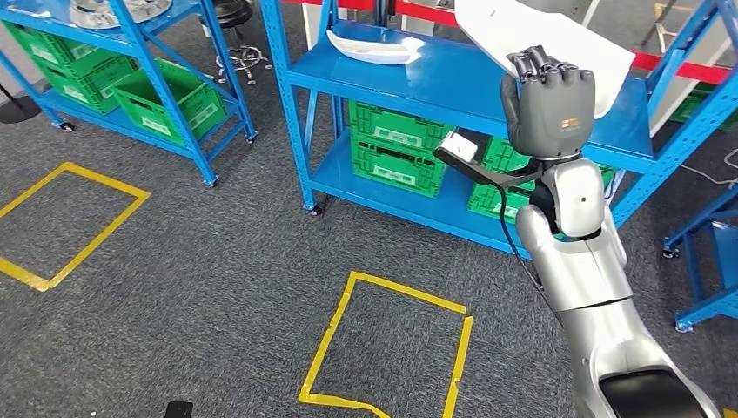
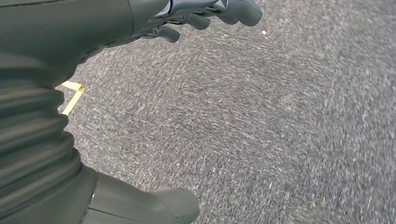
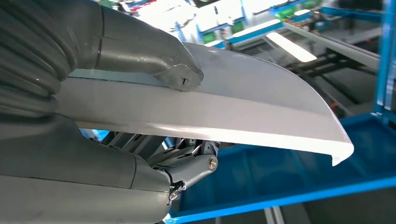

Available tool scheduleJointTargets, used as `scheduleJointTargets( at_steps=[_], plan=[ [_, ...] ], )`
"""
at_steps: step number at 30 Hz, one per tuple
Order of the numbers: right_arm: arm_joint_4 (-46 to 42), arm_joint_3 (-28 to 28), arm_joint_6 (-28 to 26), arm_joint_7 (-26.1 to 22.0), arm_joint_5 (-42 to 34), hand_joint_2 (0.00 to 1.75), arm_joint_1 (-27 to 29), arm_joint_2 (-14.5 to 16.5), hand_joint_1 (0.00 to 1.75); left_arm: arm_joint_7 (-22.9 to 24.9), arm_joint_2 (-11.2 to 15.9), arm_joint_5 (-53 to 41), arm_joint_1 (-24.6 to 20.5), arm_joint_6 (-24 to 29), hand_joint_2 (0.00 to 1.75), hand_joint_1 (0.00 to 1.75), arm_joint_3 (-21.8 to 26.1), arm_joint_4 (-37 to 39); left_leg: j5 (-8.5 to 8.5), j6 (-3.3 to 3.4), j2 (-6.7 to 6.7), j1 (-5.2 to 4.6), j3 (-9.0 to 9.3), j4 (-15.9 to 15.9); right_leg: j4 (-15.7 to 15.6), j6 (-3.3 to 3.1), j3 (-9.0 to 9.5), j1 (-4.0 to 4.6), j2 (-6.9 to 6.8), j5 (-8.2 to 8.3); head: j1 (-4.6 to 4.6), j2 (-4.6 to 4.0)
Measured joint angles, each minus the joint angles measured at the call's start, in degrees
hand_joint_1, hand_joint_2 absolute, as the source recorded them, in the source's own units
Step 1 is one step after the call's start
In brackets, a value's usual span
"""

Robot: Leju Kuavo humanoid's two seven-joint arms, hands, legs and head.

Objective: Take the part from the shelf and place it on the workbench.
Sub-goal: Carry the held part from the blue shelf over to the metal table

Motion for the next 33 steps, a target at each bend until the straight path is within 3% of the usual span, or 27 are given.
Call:
scheduleJointTargets(
  at_steps=[2, 4, 5, 7, 9, 11, 12, 13, 15, 17, 18, 20, 21, 23, 24, 25, 26, 27, 28, 29, 31, 33],
  plan=[
    [0.0, -0.3, -0.2, -0.3, -0.6, 1.75, -0.2, -0.8, 1.75, 0.1, -0.2, -0.3, -0.1, -0.1, 1.75, 0.0, 0.0, 0.0, 0.22, -0.48, -1.35, 0.02, -0.33, 0.2, -5.1, -0.27, 2.24, 0.09, 1.45, 1.65, -0.03, 0.0],
    [0.0, -0.5, -0.4, -0.3, -1.1, 1.75, -0.3, -1.4, 1.75, 0.3, -0.2, -0.7, 0.0, -0.2, 1.75, 0.0, -0.1, 0.0, 0.65, -1.22, -2.53, 0.12, -0.67, -0.1, -5.8, -0.63, 2.45, 0.27, 0.89, 1.85, -0.04, 0.0],
    [-0.1, -0.6, -0.4, -0.2, -1.2, 1.75, -0.2, -1.7, 1.75, 0.4, -0.3, -0.9, 0.1, -0.2, 1.75, 0.0, -0.1, 0.0, 0.78, -1.5, -2.43, 0.13, -0.87, -0.2, -6.0, -0.93, 2.61, 0.19, 0.24, 2.09, -0.05, 0.0],
    [-0.4, -0.6, -0.5, -0.1, -1.5, 1.75, -0.1, -2.1, 1.75, 0.6, -0.4, -1.2, 0.1, -0.3, 1.75, 0.0, -0.3, 0.0, -0.38, -2.04, 0.22, -0.08, -1.9, 1.5, -6.6, -1.58, 3.01, -0.11, -0.96, 2.58, -0.26, 0.0],
    [-0.7, -0.7, -0.6, -0.4, -2.1, 1.75, 0.2, -3.0, 1.75, 0.7, -0.5, -1.4, 0.0, -0.4, 1.75, 0.0, -0.5, 0.0, -3.82, -2.6, 3.67, 0.02, -4.83, 7.9, -6.9, -1.9, 3.13, -0.21, -2.29, 2.75, -0.49, 0.0],
    [-0.9, -0.8, -0.7, -1.0, -3.0, 1.75, 0.9, -4.3, 1.75, 0.8, -0.5, -1.6, 0.0, -0.6, 1.75, 0.0, -0.7, 0.0, -6.53, -3.15, 4.69, 0.52, -8.02, 14.9, -6.8, -1.87, 3.14, -0.25, -3.8, 2.67, -0.51, 0.0],
    [-1.0, -0.8, -0.9, -1.2, -3.5, 1.75, 1.3, -5.0, 1.75, 0.8, -0.6, -1.7, 0.1, -0.7, 1.75, 0.0, -0.8, 0.0, -6.52, -3.38, 4.86, 0.76, -8.42, 16.0, -6.8, -1.79, 3.16, -0.3, -4.53, 2.6, -0.51, 0.0],
    [-1.3, -0.8, -1.0, -1.3, -3.9, 1.75, 1.7, -5.6, 1.75, 0.9, -0.6, -1.9, 0.1, -0.7, 1.75, 0.0, -0.9, 0.0, -5.48, -3.55, 5.11, 0.96, -7.56, 14.6, -6.8, -1.64, 3.22, -0.38, -5.25, 2.49, -0.51, 0.0],
    [-2.3, -0.9, -1.3, -1.2, -4.5, 1.75, 2.6, -6.6, 1.75, 1.0, -0.6, -2.3, 0.1, -0.7, 1.75, 0.0, -1.1, 0.0, -2.38, -3.7, 7.08, 1.02, -3.15, 6.7, -6.8, -1.07, 3.52, -0.51, -6.66, 2.13, -0.52, 0.0],
    [-3.5, -1.0, -1.4, -0.8, -4.7, 1.75, 3.3, -7.6, 1.75, 1.1, -0.8, -2.6, -0.1, -0.8, 1.75, 0.0, -1.3, 0.0, -0.87, -3.04, 8.85, 0.7, 0.2, 0.7, -6.7, -0.27, 3.84, -0.31, -7.91, 1.71, -0.54, 0.0],
    [-4.0, -1.1, -1.3, -0.7, -4.7, 1.75, 3.6, -7.9, 1.75, 1.1, -0.9, -2.7, -0.2, -0.8, 1.75, 0.0, -1.4, 0.0, -0.97, -2.56, 8.99, 0.48, 0.58, -0.1, -6.8, 0.11, 4.0, -0.18, -8.45, 1.62, -0.51, 0.0],
    [-4.8, -1.2, -1.0, -0.5, -4.7, 1.75, 3.9, -8.3, 1.75, 1.1, -0.9, -2.8, -0.2, -0.8, 1.75, 0.0, -1.4, 0.0, -0.84, -1.52, 7.52, 0.33, 0.55, -0.2, -7.2, 0.89, 4.42, -0.23, -9.44, 1.49, -0.47, 0.0],
    [-5.2, -1.2, -0.8, -0.5, -4.7, 1.75, 4.0, -8.5, 1.75, 1.1, -0.9, -2.8, -0.1, -0.8, 1.75, 0.0, -1.4, 0.0, -0.77, -1.11, 6.83, 0.37, 0.64, -0.4, -7.0, 1.23, 4.5, -0.42, -8.88, 1.1, -0.44, 0.0],
    [-5.7, -1.2, -0.1, -0.6, -4.8, 1.75, 3.8, -8.9, 1.75, 1.1, -1.0, -2.8, -0.3, -0.8, 1.75, 0.0, -1.4, -0.1, -0.59, -0.29, 5.51, 0.55, 0.9, -0.8, -3.4, 1.57, 3.09, -0.69, -5.72, -1.27, -0.32, 0.0],
    [-5.9, -1.2, 0.2, -0.7, -4.9, 1.75, 3.7, -9.2, 1.75, 1.1, -1.0, -2.7, -0.5, -0.8, 1.75, 0.0, -1.4, -0.1, -0.57, -0.04, 4.81, 0.51, 0.92, -0.8, 0.3, 1.55, 1.38, -0.67, -3.77, -3.1, -0.23, 0.0],
    [-5.9, -1.2, 0.5, -0.9, -5.0, 1.75, 3.7, -9.5, 1.75, 1.1, -1.0, -2.6, -0.5, -0.8, 1.75, 0.0, -1.4, -0.1, -0.57, 0.17, 4.08, 0.43, 0.9, -0.8, 4.5, 1.46, -0.82, -0.55, -2.66, -4.86, -0.15, 0.0],
    [-5.9, -1.2, 0.8, -1.0, -5.1, 1.75, 3.7, -9.6, 1.75, 1.1, -1.0, -2.5, -0.5, -0.8, 1.75, 0.0, -1.4, -0.1, -0.58, 0.26, 3.24, 0.33, 0.9, -0.8, 8.1, 1.35, -2.82, -0.4, -2.16, -5.93, -0.09, 0.0],
    [-5.9, -1.2, 0.9, -1.1, -5.1, 1.75, 3.7, -9.7, 1.75, 1.0, -1.0, -2.4, -0.5, -0.8, 1.75, 0.0, -1.4, 0.0, -0.58, 0.3, 2.37, 0.22, 0.89, -0.7, 9.8, 1.17, -4.01, -0.26, -1.99, -5.87, -0.08, 0.0],
    [-5.9, -1.2, 1.0, -1.1, -5.2, 1.75, 3.6, -9.7, 1.75, 1.0, -1.0, -2.2, -0.4, -0.9, 1.75, 0.0, -1.4, 0.0, -0.58, 0.3, 1.47, 0.14, 0.9, -0.6, 9.1, 0.92, -4.06, -0.15, -1.85, -4.62, -0.08, 0.0],
    [-5.9, -1.2, 1.0, -1.1, -5.2, 1.75, 3.4, -9.7, 1.75, 1.0, -1.1, -2.2, -0.4, -0.9, 1.75, 0.0, -1.4, 0.0, -0.58, 0.29, 0.57, 0.09, 0.91, -0.5, 6.2, 0.62, -2.96, -0.09, -1.48, -2.44, -0.08, 0.0],
    [-5.9, -1.1, 1.0, -0.8, -5.0, 1.75, 2.9, -9.6, 1.75, 0.9, -1.1, -2.1, -0.3, -0.9, 1.75, 0.0, -1.4, 0.0, -0.53, 0.08, -1.06, 0.08, 0.73, -0.2, -2.0, 0.12, 0.41, -0.09, 1.07, 1.48, -0.1, 0.0],
    [-5.9, -1.0, 0.9, -0.2, -4.5, 1.75, 2.4, -9.5, 1.75, 0.9, -1.1, -2.0, -0.3, -1.0, 1.75, 0.0, -1.4, 0.0, -0.25, -0.55, -2.52, 0.22, 0.22, -0.1, -6.0, -0.01, 2.15, -0.03, 2.86, 2.67, -0.11, 0.0]
  ],
)
